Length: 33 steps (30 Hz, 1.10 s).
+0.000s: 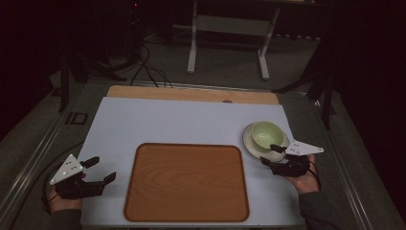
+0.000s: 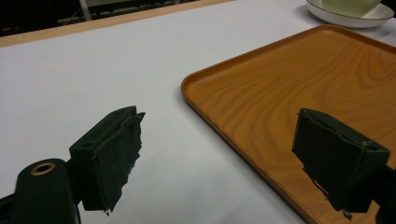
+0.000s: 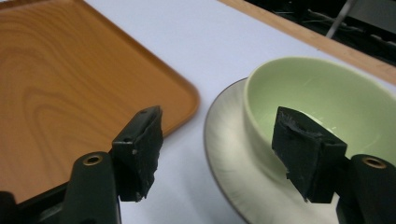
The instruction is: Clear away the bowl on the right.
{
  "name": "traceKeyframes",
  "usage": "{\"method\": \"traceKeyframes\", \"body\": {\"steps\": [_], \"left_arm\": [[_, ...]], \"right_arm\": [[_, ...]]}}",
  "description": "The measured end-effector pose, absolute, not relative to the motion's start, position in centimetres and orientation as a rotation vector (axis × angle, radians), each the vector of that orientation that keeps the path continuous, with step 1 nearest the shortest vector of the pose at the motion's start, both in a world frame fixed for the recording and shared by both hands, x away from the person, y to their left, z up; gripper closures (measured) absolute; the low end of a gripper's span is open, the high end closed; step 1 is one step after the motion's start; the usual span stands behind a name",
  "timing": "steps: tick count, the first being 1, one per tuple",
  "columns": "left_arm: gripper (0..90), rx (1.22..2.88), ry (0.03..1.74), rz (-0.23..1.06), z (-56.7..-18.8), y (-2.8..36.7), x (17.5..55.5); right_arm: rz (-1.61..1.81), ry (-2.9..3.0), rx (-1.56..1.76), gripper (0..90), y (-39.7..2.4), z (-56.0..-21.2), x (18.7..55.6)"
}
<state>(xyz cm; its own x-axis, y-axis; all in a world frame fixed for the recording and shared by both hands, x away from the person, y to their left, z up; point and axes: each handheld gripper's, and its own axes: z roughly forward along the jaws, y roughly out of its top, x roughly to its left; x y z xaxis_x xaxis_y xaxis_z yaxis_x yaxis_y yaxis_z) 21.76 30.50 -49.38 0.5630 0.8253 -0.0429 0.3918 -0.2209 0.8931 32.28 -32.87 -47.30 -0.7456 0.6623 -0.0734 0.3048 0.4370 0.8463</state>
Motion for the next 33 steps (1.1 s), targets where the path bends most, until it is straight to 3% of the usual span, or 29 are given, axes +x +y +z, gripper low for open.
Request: {"method": "traceKeyframes", "body": {"steps": [23,33], "left_arm": [[15.5,1.825,1.0,0.561,-49.4,30.5,21.7],[15.5,1.823,1.004,0.56,-49.4,30.6,21.7]], "right_arm": [[1.162,2.185,0.957,31.4,-35.6,-45.8,36.2],[1.103,2.1,1.087,24.2,-36.2,-46.8,37.7]]}}
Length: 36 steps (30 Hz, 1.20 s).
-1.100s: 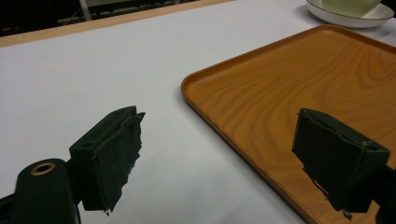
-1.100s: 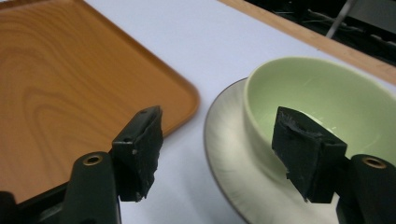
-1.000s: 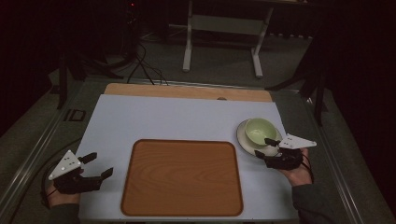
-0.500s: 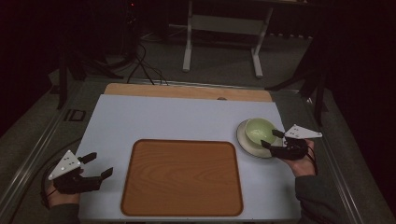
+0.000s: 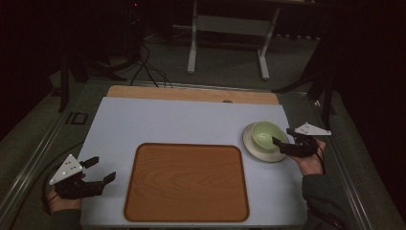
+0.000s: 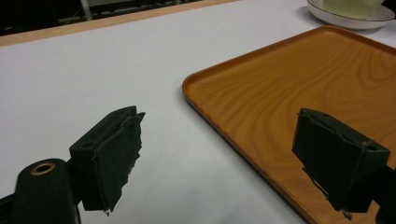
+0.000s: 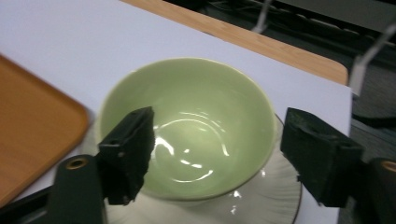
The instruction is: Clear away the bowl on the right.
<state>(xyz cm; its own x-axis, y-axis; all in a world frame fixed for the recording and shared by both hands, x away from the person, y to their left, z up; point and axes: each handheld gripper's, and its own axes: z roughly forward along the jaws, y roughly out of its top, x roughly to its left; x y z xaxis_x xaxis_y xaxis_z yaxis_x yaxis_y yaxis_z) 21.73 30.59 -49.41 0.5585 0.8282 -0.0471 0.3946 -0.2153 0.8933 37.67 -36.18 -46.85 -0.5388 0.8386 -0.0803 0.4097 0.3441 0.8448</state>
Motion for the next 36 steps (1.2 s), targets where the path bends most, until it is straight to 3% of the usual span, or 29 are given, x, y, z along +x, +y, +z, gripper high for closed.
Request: {"method": "traceKeyframes", "body": {"steps": [9,17,22,29,36], "left_arm": [[15.5,1.823,1.004,0.557,-49.4,30.6,21.7],[15.5,1.822,1.003,0.557,-49.4,30.6,21.7],[15.5,1.824,1.003,0.557,-49.4,30.6,21.7],[15.6,1.825,1.006,0.557,-49.4,30.6,21.7],[15.6,1.825,1.007,0.558,-49.4,30.6,21.7]], "right_arm": [[0.991,2.115,1.231,27.4,-36.2,-48.2,39.2],[0.922,2.161,1.326,46.8,-35.8,-49.0,40.1],[0.896,2.169,1.403,55.4,-35.6,-49.1,40.6],[0.881,2.226,1.494,60.0,-35.4,-49.8,41.0],[0.916,2.245,1.533,75.9,-35.5,-49.7,41.0]]}}
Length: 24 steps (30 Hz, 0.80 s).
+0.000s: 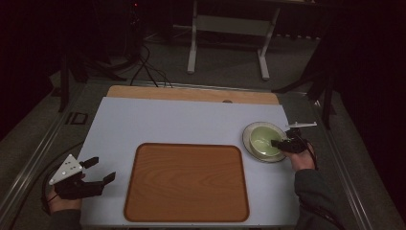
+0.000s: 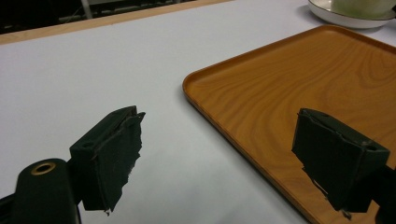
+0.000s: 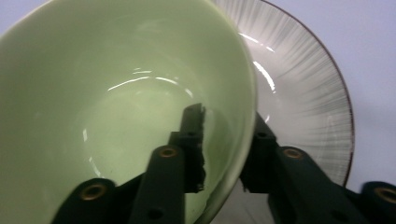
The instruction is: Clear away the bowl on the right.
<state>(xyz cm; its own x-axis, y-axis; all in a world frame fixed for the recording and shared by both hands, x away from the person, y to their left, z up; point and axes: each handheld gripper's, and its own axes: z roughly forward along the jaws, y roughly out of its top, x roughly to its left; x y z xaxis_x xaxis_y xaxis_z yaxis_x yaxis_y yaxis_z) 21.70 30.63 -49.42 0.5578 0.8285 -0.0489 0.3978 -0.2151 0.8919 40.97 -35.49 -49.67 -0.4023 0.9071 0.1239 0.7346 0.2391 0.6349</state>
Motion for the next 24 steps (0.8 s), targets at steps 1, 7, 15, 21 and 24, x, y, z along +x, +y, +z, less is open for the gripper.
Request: {"method": "traceKeyframes", "body": {"steps": [1,7,15,21,24], "left_arm": [[15.6,1.825,1.007,0.558,-49.4,30.6,21.7],[15.7,1.825,1.009,0.557,-49.4,30.7,21.7],[15.8,1.823,1.011,0.557,-49.5,30.7,21.7],[15.8,1.824,1.011,0.557,-49.5,30.7,21.7],[15.8,1.823,1.012,0.557,-49.5,30.7,21.7]], "right_arm": [[0.921,2.243,1.542,77.3,-35.5,-49.7,40.9],[0.96,2.211,1.622,81.2,-35.7,-49.7,41.0],[0.973,2.18,1.574,83.5,-35.2,-48.8,40.8],[0.951,2.155,1.519,82.9,-35.0,-48.1,40.2],[0.967,2.147,1.511,82.7,-35.1,-48.0,40.1]]}}
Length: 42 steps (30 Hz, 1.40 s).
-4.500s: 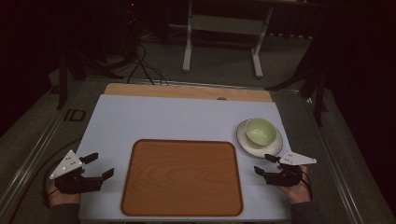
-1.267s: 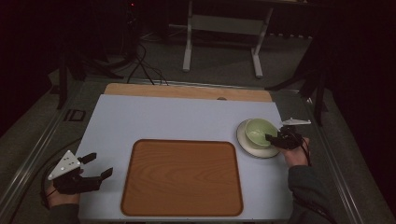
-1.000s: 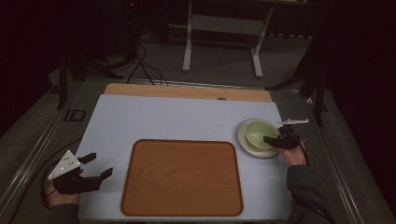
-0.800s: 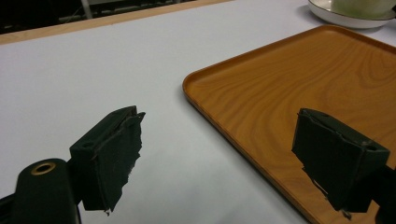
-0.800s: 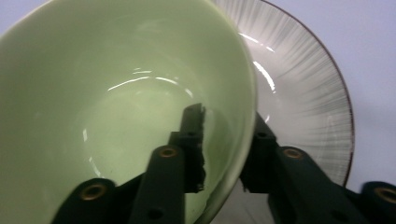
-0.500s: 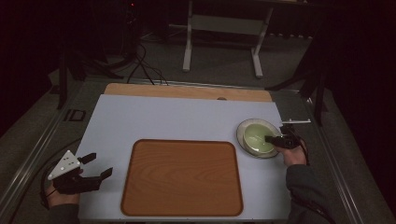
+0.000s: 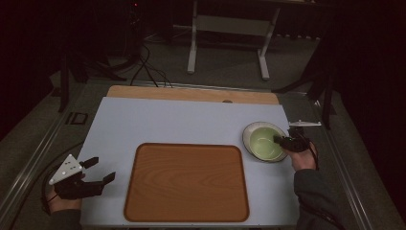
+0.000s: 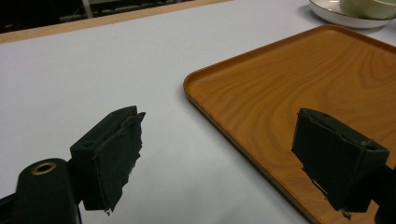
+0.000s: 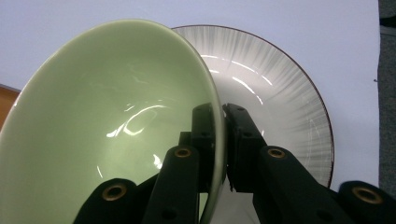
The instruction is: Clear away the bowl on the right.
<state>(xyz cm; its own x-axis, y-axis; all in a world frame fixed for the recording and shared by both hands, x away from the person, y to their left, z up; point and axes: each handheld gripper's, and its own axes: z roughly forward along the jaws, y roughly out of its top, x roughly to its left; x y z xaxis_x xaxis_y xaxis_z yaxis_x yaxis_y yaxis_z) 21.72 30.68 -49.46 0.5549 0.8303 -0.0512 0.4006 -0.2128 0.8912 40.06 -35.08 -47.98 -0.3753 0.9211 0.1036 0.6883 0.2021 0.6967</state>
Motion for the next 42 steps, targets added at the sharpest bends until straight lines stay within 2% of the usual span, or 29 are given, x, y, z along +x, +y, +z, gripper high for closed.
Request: {"method": "traceKeyframes", "body": {"steps": [42], "left_arm": [[15.9,1.824,1.003,0.559,-49.4,30.7,21.7]], "right_arm": [[1.041,2.125,1.394,82.5,-33.1,-44.8,39.0]]}}
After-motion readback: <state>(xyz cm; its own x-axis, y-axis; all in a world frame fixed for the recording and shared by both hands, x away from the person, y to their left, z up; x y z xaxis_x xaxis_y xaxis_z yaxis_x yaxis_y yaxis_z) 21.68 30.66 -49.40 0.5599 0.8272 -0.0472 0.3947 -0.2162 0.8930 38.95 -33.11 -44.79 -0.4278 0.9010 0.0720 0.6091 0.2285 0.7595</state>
